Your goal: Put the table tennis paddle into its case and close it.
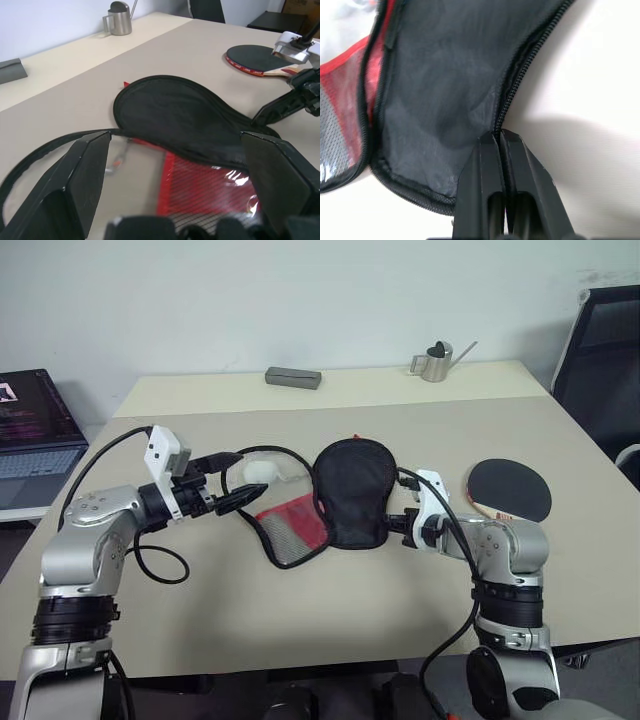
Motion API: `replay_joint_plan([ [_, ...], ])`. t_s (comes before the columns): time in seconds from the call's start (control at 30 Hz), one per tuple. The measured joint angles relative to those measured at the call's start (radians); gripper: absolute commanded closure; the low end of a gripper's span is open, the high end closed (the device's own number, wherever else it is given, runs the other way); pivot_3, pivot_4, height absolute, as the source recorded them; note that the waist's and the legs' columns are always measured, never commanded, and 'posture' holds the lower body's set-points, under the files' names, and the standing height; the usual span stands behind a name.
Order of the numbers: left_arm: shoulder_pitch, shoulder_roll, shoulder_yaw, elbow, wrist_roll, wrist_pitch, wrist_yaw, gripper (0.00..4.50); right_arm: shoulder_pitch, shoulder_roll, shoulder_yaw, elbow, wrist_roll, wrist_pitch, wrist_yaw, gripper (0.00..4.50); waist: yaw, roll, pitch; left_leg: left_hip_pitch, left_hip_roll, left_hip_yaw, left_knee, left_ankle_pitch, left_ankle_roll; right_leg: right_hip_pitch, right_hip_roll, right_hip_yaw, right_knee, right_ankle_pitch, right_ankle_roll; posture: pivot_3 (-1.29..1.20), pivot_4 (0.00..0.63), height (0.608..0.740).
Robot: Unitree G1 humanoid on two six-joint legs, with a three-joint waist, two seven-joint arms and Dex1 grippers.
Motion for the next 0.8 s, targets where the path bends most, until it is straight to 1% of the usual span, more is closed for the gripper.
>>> replay_joint_plan([
  [0.13,0.000,0.000,0.000,0.000,0.001,0.000,0.001,0.00,0.010,-0.001,-0.002,-0.017,-0.010,-0.006,-0.025,2.50,0.001,0.000,0.000,0.000,0.000,0.000,0.000,0.000,0.000,0.000,0.000,0.000,0.000,0.000,0.000,0.00,0.150,0.740],
  [0.37,0.000,-0.003,0.000,0.000,0.001,0.000,0.011,0.00,0.023,-0.077,0.009,-0.021,-0.046,-0.101,-0.039,0.05,0.002,0.000,0.000,0.000,0.000,0.000,0.000,0.000,0.000,0.000,0.000,0.000,0.000,0.000,0.000,0.00,0.150,0.740],
  [0.57,0.000,-0.007,0.000,0.000,0.001,0.000,0.018,0.00,0.024,-0.080,0.012,-0.021,-0.039,-0.135,-0.015,0.02,0.001,0.000,0.000,0.000,0.000,0.000,0.000,0.000,0.000,0.000,0.000,0.000,0.000,0.000,0.000,0.00,0.150,0.740],
  [0.7,0.001,-0.007,0.001,0.000,0.000,0.000,0.021,0.00,0.017,-0.060,-0.010,-0.021,0.004,-0.135,0.013,0.02,0.001,0.000,0.000,0.000,0.000,0.000,0.000,0.000,0.000,0.000,0.000,0.000,0.000,0.000,0.000,0.00,0.150,0.740],
  [0.8,0.018,-0.006,0.023,0.000,-0.001,-0.001,0.032,0.00,0.010,-0.056,-0.031,-0.024,0.037,-0.134,0.030,0.02,0.001,0.000,0.000,0.000,0.000,0.000,0.000,0.000,0.000,0.000,0.000,0.000,0.000,0.000,0.000,0.00,0.150,0.740],
])
